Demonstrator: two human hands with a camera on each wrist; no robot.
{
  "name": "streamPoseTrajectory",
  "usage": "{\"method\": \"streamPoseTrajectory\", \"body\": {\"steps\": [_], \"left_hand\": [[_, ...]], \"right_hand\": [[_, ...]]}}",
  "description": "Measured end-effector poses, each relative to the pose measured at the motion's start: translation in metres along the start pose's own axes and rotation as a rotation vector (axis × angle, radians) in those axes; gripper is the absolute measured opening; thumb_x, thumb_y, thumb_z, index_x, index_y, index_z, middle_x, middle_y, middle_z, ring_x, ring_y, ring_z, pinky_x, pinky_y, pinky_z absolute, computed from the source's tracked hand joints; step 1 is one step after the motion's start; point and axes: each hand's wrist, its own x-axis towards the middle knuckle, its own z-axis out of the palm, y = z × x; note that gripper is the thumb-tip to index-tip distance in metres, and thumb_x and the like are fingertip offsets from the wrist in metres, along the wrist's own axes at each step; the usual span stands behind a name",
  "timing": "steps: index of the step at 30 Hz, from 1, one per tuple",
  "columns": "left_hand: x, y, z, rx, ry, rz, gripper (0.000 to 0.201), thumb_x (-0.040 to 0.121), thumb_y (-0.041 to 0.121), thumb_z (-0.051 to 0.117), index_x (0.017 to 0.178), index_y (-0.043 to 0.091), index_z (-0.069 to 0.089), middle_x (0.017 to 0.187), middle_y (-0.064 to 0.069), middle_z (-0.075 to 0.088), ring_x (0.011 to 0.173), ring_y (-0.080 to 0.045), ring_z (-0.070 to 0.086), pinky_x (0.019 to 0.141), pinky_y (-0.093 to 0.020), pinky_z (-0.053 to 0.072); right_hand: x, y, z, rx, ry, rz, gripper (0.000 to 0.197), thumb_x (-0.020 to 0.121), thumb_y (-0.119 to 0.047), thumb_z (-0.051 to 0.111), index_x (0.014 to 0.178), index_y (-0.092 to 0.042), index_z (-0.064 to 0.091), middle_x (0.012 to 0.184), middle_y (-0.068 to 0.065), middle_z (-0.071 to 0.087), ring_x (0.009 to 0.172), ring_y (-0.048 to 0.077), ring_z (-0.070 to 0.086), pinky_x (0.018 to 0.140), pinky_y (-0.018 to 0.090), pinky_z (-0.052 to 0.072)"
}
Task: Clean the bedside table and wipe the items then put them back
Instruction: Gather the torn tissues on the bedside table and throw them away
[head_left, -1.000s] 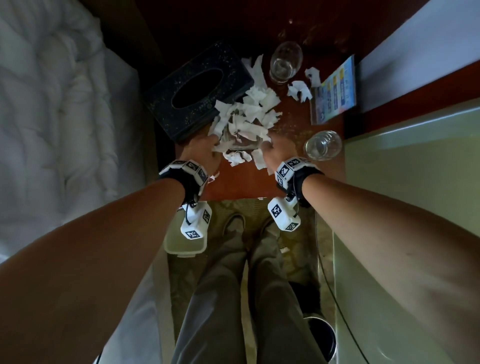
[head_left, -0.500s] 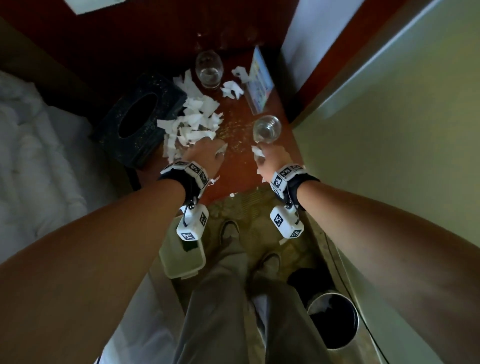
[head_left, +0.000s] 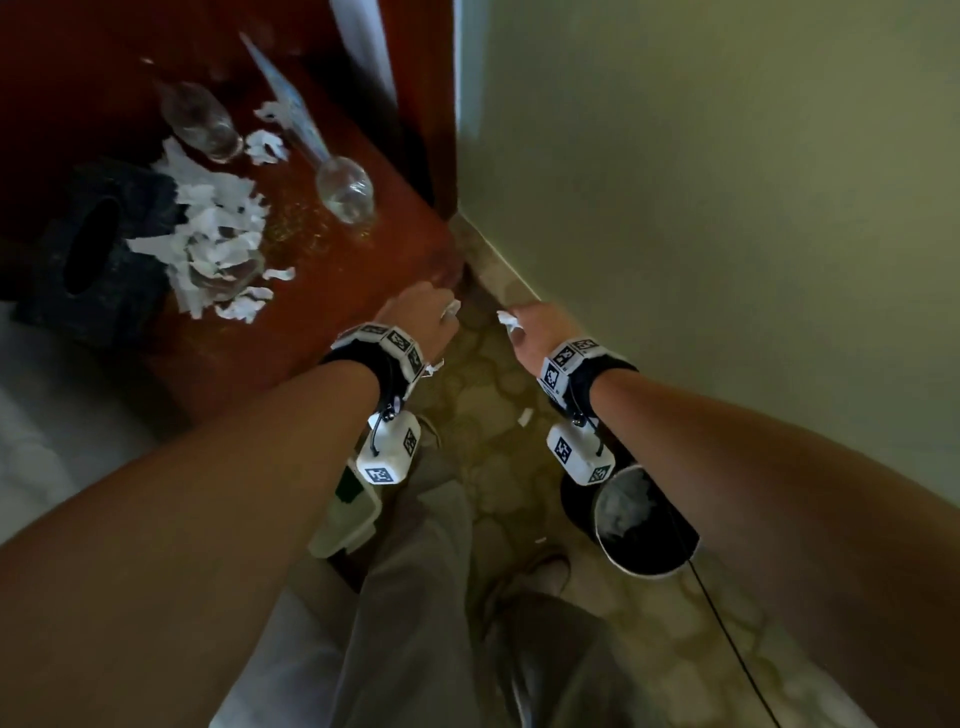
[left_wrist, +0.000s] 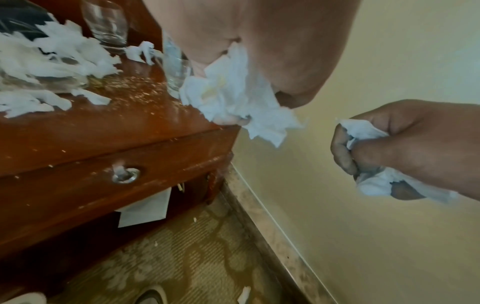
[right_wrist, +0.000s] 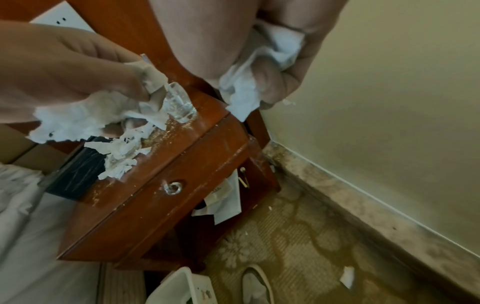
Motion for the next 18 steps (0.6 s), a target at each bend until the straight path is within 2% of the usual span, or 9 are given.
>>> {"method": "streamPoseTrajectory", "body": {"steps": [3, 5, 8, 10, 14, 16, 18], "left_hand": [[-0.012, 0.049, 0.031, 0.059, -0.039, 0.039, 0.017, 0.096, 0.027, 0.043, 0.091, 0.013, 0.051, 0.096, -0.007, 0.047, 0.092, -0.032, 0.054, 0.076, -0.037, 0.042], [-0.020, 0.085, 0.056, 0.090, -0.085, 0.058, 0.020, 0.095, 0.028, 0.045, 0.099, 0.011, 0.054, 0.104, -0.011, 0.050, 0.095, -0.034, 0.055, 0.080, -0.041, 0.044], [-0.029, 0.135, 0.094, 0.118, -0.173, 0.115, 0.022, 0.094, 0.029, 0.047, 0.106, 0.011, 0.055, 0.110, -0.012, 0.050, 0.099, -0.036, 0.056, 0.079, -0.039, 0.043], [-0.033, 0.163, 0.120, 0.148, -0.232, 0.157, 0.025, 0.094, 0.029, 0.048, 0.110, 0.012, 0.055, 0.112, -0.011, 0.050, 0.099, -0.035, 0.056, 0.078, -0.037, 0.042], [-0.037, 0.209, 0.171, 0.199, -0.329, 0.250, 0.025, 0.093, 0.028, 0.048, 0.110, 0.012, 0.056, 0.112, -0.011, 0.052, 0.097, -0.035, 0.056, 0.081, -0.042, 0.048], [-0.033, 0.226, 0.198, 0.230, -0.361, 0.299, 0.023, 0.093, 0.028, 0.048, 0.107, 0.012, 0.056, 0.110, -0.012, 0.053, 0.096, -0.035, 0.056, 0.078, -0.040, 0.047], [-0.029, 0.240, 0.226, 0.258, -0.400, 0.340, 0.023, 0.094, 0.029, 0.047, 0.107, 0.012, 0.056, 0.110, -0.012, 0.054, 0.096, -0.034, 0.057, 0.074, -0.037, 0.044]], "right_hand": [[-0.042, 0.047, 0.014, 0.030, 0.004, 0.055, 0.029, 0.098, -0.018, 0.047, 0.124, -0.017, 0.059, 0.110, 0.005, 0.066, 0.083, 0.020, 0.064, 0.066, 0.026, 0.048], [-0.071, 0.079, 0.027, 0.052, -0.008, 0.101, 0.030, 0.097, -0.014, 0.049, 0.125, -0.014, 0.059, 0.114, 0.007, 0.065, 0.094, 0.024, 0.064, 0.072, 0.027, 0.049], [-0.109, 0.126, 0.055, 0.119, -0.020, 0.186, 0.027, 0.096, -0.011, 0.050, 0.121, -0.012, 0.059, 0.115, 0.007, 0.063, 0.099, 0.024, 0.063, 0.075, 0.027, 0.047], [-0.130, 0.157, 0.075, 0.134, -0.018, 0.230, 0.026, 0.096, -0.011, 0.049, 0.120, -0.012, 0.059, 0.114, 0.007, 0.063, 0.099, 0.025, 0.063, 0.078, 0.029, 0.049], [-0.164, 0.213, 0.116, 0.211, -0.052, 0.360, 0.020, 0.097, -0.010, 0.045, 0.111, -0.012, 0.059, 0.110, 0.011, 0.064, 0.095, 0.030, 0.064, 0.083, 0.040, 0.053], [-0.175, 0.239, 0.133, 0.275, -0.050, 0.428, 0.017, 0.097, -0.011, 0.043, 0.105, -0.012, 0.058, 0.109, 0.011, 0.063, 0.098, 0.033, 0.063, 0.083, 0.039, 0.051], [-0.184, 0.263, 0.153, 0.337, -0.026, 0.488, 0.019, 0.098, -0.018, 0.044, 0.106, -0.012, 0.060, 0.109, 0.010, 0.064, 0.100, 0.032, 0.062, 0.083, 0.036, 0.047]]}}
